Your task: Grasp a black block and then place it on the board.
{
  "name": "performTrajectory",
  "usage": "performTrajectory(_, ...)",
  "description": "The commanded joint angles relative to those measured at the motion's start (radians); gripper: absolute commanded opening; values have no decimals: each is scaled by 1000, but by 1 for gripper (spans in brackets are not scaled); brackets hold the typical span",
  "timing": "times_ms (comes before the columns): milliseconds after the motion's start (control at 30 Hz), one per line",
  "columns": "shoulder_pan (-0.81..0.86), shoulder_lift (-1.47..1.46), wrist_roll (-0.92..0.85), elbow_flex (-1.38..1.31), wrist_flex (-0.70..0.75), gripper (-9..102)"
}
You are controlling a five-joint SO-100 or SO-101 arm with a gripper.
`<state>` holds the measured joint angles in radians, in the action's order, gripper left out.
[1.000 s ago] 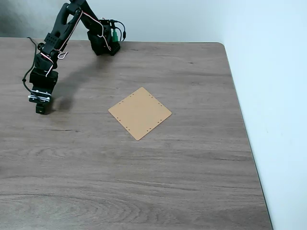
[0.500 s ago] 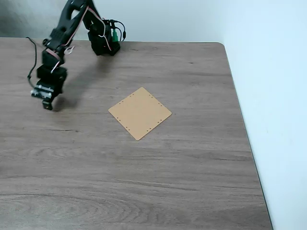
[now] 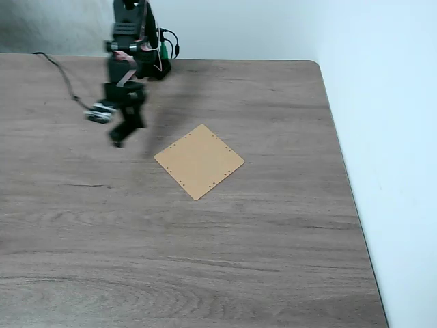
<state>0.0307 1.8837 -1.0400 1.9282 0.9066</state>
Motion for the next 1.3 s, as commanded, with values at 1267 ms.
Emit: performTrajectory(1267, -426, -439, 423, -380, -28, 0)
